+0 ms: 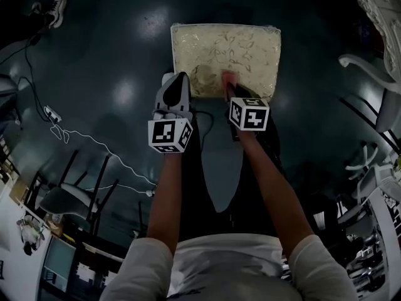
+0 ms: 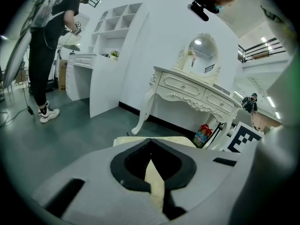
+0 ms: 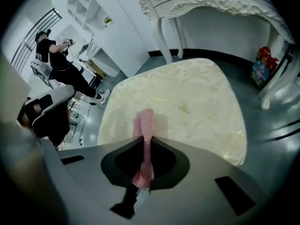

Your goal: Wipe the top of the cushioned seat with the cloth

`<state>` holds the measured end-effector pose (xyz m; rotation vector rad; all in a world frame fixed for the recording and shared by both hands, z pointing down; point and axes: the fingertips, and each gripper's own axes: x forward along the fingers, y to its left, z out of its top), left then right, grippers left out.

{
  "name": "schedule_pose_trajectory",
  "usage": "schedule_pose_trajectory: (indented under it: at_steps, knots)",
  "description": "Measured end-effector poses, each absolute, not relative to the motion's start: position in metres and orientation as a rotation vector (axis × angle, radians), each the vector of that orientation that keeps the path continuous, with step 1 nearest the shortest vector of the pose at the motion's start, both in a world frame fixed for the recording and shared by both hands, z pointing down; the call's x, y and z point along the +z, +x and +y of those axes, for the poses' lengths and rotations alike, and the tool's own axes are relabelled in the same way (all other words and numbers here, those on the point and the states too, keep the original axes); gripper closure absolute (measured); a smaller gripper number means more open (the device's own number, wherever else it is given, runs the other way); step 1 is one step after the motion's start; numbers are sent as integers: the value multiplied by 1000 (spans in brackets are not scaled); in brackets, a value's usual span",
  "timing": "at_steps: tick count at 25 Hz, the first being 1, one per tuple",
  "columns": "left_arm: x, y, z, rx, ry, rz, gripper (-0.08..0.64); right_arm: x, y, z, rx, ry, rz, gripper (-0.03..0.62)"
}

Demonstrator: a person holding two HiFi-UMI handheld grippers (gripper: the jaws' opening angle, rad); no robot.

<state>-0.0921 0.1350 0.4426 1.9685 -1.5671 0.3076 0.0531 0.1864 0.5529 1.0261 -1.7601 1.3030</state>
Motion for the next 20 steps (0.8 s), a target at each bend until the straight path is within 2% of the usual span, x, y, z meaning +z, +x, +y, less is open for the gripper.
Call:
schedule_pose_trajectory:
  at_steps: [12,20]
  knots:
    - [453,12,114,303,2033,-1465,549,552,207,169,1265,1326,-1605,568]
    - [460,34,111,315,2048,-1444,549,578,239,168,1310,1351,-1519,569]
